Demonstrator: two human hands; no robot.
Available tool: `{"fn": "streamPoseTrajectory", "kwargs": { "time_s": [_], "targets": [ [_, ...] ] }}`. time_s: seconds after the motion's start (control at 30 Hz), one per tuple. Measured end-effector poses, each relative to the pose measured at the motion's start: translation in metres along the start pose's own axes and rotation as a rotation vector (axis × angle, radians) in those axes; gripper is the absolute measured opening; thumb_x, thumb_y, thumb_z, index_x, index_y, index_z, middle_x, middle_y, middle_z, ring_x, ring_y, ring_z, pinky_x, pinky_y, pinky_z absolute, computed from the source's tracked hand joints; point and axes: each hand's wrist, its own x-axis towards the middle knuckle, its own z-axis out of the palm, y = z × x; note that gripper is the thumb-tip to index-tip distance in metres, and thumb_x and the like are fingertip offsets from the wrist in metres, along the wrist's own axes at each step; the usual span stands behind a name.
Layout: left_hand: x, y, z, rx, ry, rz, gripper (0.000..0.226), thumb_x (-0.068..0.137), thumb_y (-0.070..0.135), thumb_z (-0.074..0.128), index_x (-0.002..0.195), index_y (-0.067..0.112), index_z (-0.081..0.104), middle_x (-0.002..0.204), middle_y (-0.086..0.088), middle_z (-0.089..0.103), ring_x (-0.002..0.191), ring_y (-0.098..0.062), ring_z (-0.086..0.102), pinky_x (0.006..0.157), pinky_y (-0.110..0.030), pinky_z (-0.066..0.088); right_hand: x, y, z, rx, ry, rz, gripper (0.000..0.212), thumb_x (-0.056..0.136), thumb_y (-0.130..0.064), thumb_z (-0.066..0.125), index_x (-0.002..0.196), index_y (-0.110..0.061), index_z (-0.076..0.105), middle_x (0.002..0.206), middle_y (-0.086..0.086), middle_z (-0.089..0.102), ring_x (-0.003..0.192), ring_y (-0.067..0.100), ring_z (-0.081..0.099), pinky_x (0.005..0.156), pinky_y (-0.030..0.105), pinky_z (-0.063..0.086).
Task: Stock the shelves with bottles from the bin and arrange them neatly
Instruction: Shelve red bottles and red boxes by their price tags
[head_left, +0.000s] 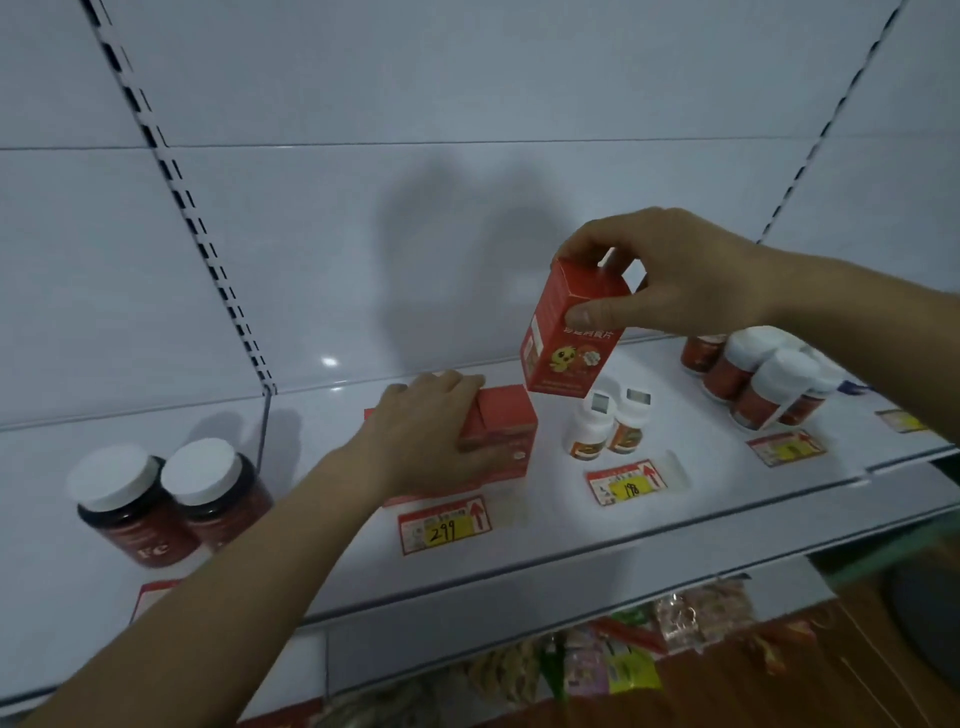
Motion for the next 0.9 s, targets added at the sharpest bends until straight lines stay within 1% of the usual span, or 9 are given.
{"fn": "streamPoseTrajectory", "kwargs": {
  "time_s": [0.03, 0.1, 0.23, 0.37, 0.43, 0.57, 0.7, 0.8, 0.9],
  "targets": [
    [0.002, 0.000, 0.005, 0.074, 0.009, -0.018, 0.098, 0.073, 0.090, 0.027, 0.148, 0.027, 0.031, 0.142, 0.003, 0.051, 0.127, -0.022, 0.050, 0.106, -0.047, 0.042, 0.004, 0.005, 0.003, -0.007, -0.003, -0.012, 0.058, 0.081, -0.056, 0.069, 0.130, -0.026, 0.060, 0.115, -0.012, 0.065, 0.098, 0.012, 0.064, 0.074, 0.015, 0.046],
    [0.005, -0.001, 0.011, 0.139, 0.035, -0.022, 0.087, 0.077, 0.086, 0.023, 0.141, 0.029, 0.035, 0.131, 0.005, 0.056, 0.117, -0.021, 0.055, 0.098, -0.045, 0.046, 0.011, 0.013, 0.009, -0.009, -0.010, -0.026, 0.058, 0.081, -0.055, 0.070, 0.130, -0.025, 0.060, 0.114, -0.011, 0.065, 0.096, 0.012, 0.064, 0.073, 0.012, 0.043],
    [0.005, -0.005, 0.016, 0.136, 0.066, 0.020, 0.062, 0.087, 0.078, 0.034, 0.123, 0.028, 0.042, 0.106, 0.007, 0.060, 0.094, -0.018, 0.059, 0.079, -0.036, 0.047, 0.021, 0.020, 0.018, -0.010, -0.035, -0.064, 0.056, 0.082, -0.054, 0.070, 0.129, -0.025, 0.059, 0.115, -0.008, 0.065, 0.095, 0.012, 0.063, 0.076, 0.012, 0.042],
    [0.002, -0.013, 0.017, 0.125, 0.108, 0.066, 0.069, 0.083, 0.082, 0.020, 0.115, 0.026, 0.044, 0.095, 0.007, 0.058, 0.083, -0.017, 0.057, 0.071, -0.033, 0.042, 0.030, 0.020, 0.021, -0.004, -0.024, -0.088, 0.056, 0.084, -0.051, 0.072, 0.130, -0.023, 0.059, 0.116, -0.006, 0.065, 0.095, 0.012, 0.062, 0.074, 0.012, 0.041],
    [0.000, -0.017, 0.017, 0.126, 0.104, 0.080, 0.066, 0.085, 0.081, 0.022, 0.114, 0.026, 0.043, 0.097, 0.008, 0.057, 0.082, -0.015, 0.055, 0.070, -0.032, 0.040, 0.034, 0.019, 0.022, -0.006, -0.030, -0.096, 0.057, 0.083, -0.052, 0.072, 0.131, -0.023, 0.059, 0.116, -0.006, 0.064, 0.096, 0.012, 0.061, 0.073, 0.012, 0.040],
    [-0.004, -0.027, 0.017, 0.140, 0.095, 0.086, 0.060, 0.089, 0.078, 0.031, 0.115, 0.025, 0.042, 0.101, 0.007, 0.060, 0.084, -0.013, 0.057, 0.071, -0.030, 0.043, 0.038, 0.016, 0.022, -0.001, -0.036, -0.105, 0.057, 0.083, -0.051, 0.073, 0.131, -0.023, 0.059, 0.115, -0.007, 0.064, 0.096, 0.012, 0.061, 0.073, 0.013, 0.041],
    [-0.006, -0.025, 0.016, 0.125, 0.097, 0.072, 0.066, 0.086, 0.081, 0.026, 0.114, 0.024, 0.043, 0.097, 0.009, 0.056, 0.081, -0.011, 0.054, 0.071, -0.029, 0.040, 0.044, 0.009, 0.022, 0.010, 0.004, -0.111, 0.056, 0.084, -0.049, 0.074, 0.130, -0.021, 0.060, 0.115, -0.006, 0.064, 0.095, 0.012, 0.060, 0.073, 0.013, 0.041],
    [-0.006, -0.023, 0.016, 0.103, 0.114, 0.048, 0.070, 0.084, 0.084, 0.025, 0.114, 0.024, 0.045, 0.098, 0.010, 0.056, 0.080, -0.010, 0.053, 0.074, -0.030, 0.047, 0.056, -0.001, 0.032, 0.006, 0.022, -0.121, 0.056, 0.082, -0.047, 0.075, 0.127, -0.019, 0.061, 0.115, -0.002, 0.066, 0.095, 0.015, 0.062, 0.081, 0.024, 0.048],
    [-0.010, -0.023, 0.014, 0.131, 0.160, 0.044, 0.077, 0.083, 0.085, 0.031, 0.123, 0.021, 0.048, 0.109, 0.004, 0.061, 0.094, -0.016, 0.060, 0.083, -0.034, 0.048, 0.073, -0.008, 0.047, 0.000, 0.002, -0.089, 0.057, 0.078, -0.048, 0.077, 0.125, -0.018, 0.062, 0.115, -0.001, 0.066, 0.096, 0.016, 0.061, 0.084, 0.029, 0.051]
  ]
}}
